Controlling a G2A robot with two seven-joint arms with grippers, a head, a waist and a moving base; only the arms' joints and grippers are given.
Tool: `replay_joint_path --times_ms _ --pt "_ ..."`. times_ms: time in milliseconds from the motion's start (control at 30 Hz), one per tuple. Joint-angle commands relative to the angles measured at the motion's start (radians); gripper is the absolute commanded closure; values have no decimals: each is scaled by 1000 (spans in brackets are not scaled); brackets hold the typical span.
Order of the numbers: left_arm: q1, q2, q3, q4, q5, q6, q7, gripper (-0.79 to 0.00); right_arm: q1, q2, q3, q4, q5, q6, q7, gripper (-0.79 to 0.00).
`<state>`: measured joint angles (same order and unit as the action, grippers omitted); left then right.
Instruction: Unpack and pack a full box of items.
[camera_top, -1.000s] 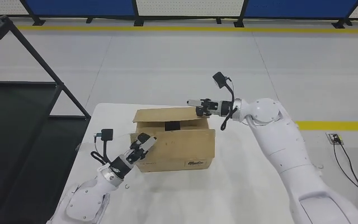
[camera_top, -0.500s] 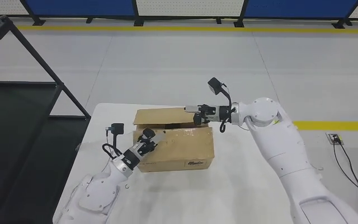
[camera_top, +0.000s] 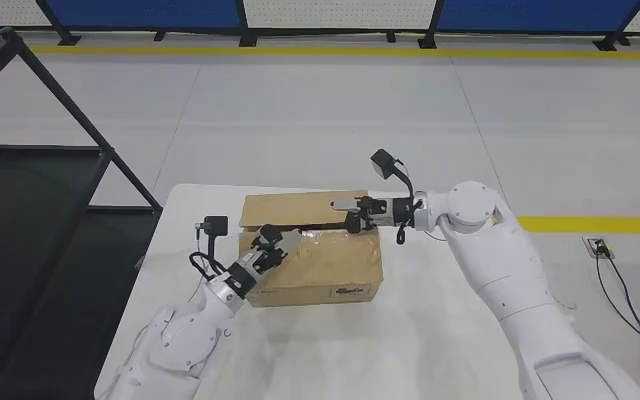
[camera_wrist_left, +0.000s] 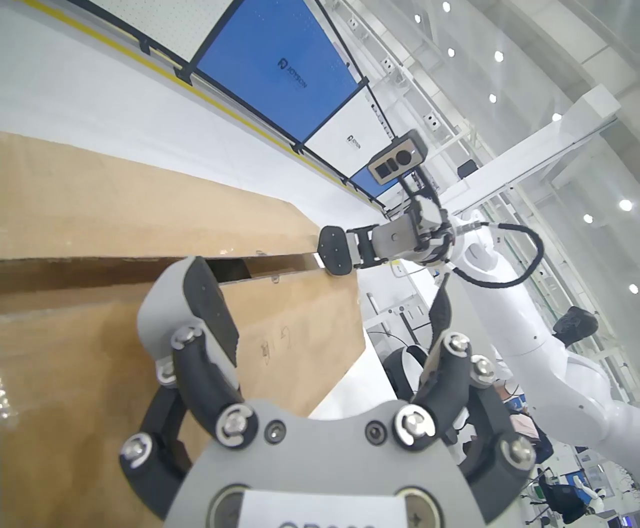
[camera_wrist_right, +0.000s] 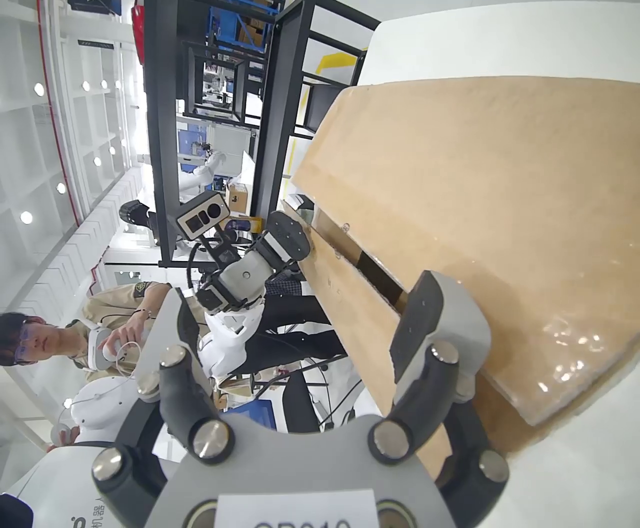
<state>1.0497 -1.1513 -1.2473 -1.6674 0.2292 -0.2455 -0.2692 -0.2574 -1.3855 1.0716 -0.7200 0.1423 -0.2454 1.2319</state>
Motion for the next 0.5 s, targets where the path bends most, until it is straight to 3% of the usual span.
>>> replay_joint_path --times_ms 0,467 --pt "13 1 -28 -12 -36 -12 12 -785 -2 2 2 13 6 -10 -1 -785" --pt "252 25 -331 -7 -218 -167 101 -785 -18 7 11 64 55 -93 -12 -785"
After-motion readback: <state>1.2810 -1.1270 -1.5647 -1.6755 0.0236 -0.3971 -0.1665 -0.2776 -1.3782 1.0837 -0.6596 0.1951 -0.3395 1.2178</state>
